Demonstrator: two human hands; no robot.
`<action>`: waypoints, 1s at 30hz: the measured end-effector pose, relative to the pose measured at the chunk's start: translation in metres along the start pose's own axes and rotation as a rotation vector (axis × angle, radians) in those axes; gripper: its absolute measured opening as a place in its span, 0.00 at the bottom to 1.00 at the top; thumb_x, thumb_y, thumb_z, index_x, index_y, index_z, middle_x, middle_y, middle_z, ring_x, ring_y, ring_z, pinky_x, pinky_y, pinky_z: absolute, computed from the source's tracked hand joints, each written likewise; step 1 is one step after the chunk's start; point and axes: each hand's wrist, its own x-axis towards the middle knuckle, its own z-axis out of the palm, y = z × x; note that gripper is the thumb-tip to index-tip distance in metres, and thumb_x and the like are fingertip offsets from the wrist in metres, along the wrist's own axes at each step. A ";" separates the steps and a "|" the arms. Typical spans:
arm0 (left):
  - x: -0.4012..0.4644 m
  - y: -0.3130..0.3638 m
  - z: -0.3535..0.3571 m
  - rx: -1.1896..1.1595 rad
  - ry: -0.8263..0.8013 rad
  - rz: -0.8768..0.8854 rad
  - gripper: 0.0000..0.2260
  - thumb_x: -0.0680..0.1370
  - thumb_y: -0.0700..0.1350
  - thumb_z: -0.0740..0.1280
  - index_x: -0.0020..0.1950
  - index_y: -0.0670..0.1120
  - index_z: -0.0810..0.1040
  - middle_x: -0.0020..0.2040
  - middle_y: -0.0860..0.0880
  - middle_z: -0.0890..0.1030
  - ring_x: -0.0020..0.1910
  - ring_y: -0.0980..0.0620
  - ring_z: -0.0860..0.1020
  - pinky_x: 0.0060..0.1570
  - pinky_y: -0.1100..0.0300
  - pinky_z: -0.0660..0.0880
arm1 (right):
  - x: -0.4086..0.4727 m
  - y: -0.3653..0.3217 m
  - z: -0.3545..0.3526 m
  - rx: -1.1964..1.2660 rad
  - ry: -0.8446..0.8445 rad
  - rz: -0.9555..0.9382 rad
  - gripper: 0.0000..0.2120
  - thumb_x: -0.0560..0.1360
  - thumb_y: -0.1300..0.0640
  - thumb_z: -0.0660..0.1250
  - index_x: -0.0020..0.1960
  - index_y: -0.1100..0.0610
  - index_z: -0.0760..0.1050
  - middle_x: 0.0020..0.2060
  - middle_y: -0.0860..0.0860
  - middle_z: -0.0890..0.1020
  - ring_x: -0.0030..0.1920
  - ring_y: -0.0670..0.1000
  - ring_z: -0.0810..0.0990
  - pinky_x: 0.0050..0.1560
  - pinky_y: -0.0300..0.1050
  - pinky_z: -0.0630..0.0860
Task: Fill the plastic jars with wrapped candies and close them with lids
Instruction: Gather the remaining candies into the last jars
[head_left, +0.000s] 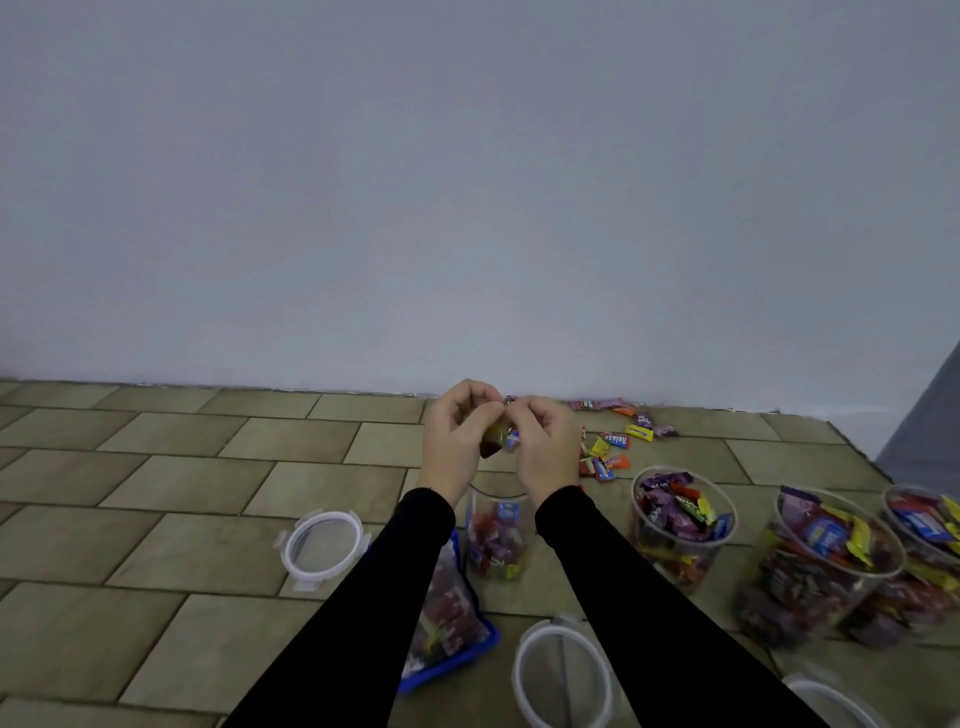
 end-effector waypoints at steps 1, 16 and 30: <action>-0.001 0.001 0.001 -0.004 0.000 -0.002 0.03 0.70 0.39 0.64 0.38 0.40 0.74 0.31 0.47 0.74 0.28 0.52 0.73 0.26 0.64 0.70 | 0.000 0.000 0.000 0.003 0.008 0.009 0.11 0.67 0.56 0.63 0.26 0.55 0.70 0.20 0.44 0.70 0.25 0.42 0.67 0.28 0.33 0.63; 0.036 0.040 0.026 0.381 -0.065 -0.054 0.06 0.78 0.42 0.63 0.46 0.43 0.80 0.42 0.50 0.82 0.39 0.54 0.78 0.41 0.66 0.74 | 0.050 -0.036 -0.019 -0.170 -0.036 0.150 0.08 0.77 0.59 0.60 0.44 0.61 0.76 0.38 0.48 0.78 0.37 0.47 0.73 0.37 0.38 0.69; 0.126 -0.027 0.113 1.135 -0.319 -0.530 0.26 0.78 0.52 0.61 0.74 0.45 0.61 0.72 0.39 0.62 0.68 0.39 0.66 0.67 0.49 0.66 | 0.155 0.039 -0.117 -1.058 -0.221 0.527 0.15 0.76 0.53 0.60 0.59 0.59 0.76 0.57 0.58 0.78 0.55 0.58 0.77 0.49 0.42 0.72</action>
